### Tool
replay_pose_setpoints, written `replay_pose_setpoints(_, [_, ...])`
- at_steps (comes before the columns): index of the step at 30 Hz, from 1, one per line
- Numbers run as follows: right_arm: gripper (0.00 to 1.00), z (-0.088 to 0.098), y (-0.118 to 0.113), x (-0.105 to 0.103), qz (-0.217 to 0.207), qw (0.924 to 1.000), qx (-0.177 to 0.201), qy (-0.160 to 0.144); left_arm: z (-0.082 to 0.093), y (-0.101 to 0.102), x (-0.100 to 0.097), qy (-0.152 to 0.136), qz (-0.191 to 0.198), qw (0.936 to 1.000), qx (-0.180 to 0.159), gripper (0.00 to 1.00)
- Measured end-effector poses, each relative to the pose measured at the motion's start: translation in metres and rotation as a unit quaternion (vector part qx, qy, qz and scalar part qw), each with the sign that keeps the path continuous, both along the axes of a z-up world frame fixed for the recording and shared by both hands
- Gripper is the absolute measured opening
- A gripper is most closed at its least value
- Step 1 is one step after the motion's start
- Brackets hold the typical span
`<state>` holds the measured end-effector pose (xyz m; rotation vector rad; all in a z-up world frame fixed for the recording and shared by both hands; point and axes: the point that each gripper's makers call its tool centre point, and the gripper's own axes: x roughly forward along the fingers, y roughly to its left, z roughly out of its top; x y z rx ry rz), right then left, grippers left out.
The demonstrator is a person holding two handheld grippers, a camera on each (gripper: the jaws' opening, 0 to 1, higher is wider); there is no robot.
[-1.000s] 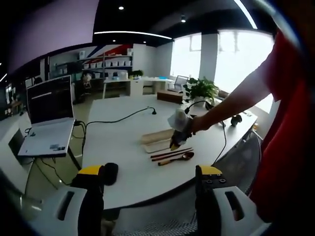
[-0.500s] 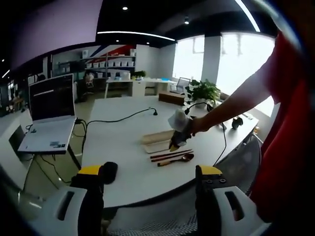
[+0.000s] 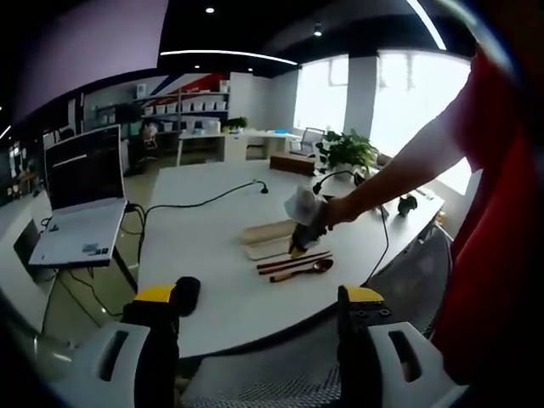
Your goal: Arrange the utensils inside the cutlery case until each visible utensil rests in its matching compartment.
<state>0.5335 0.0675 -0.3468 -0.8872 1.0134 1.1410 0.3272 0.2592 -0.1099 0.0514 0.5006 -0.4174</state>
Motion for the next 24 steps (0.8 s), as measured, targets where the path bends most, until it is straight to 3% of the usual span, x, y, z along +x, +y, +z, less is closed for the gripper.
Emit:
replay_pose_setpoints(2, [0.05,0.0,-0.001,0.002,0.001,0.9999,-0.007,-0.01,0.0,0.001,-0.001,0.001,0.002,1.0,0.001,0.78])
replay_pose_setpoints(12, [0.05,-0.002,0.004,0.006,0.001,1.0,-0.003,-0.004,0.001,0.004,-0.004,0.0,0.011,0.9999,-0.003,0.78])
replay_pose_setpoints(15, [0.08,0.001,0.009,0.005,-0.004,0.9999,0.015,0.003,0.0,0.004,-0.003,-0.001,0.017,0.9998,-0.005,0.78])
replay_pose_setpoints(17, [0.08,0.0,0.009,0.007,-0.005,0.9999,0.016,0.003,0.002,0.003,-0.002,-0.005,0.021,0.9996,-0.019,0.77])
replay_pose_setpoints(20, [0.07,0.0,0.006,0.005,0.003,1.0,0.002,-0.002,0.016,-0.001,0.001,-0.017,0.036,0.9954,-0.087,0.77])
replay_pose_setpoints(24, [0.06,-0.001,0.005,0.002,0.006,1.0,0.0,0.0,0.023,0.009,0.004,-0.025,0.047,0.9945,-0.09,0.77])
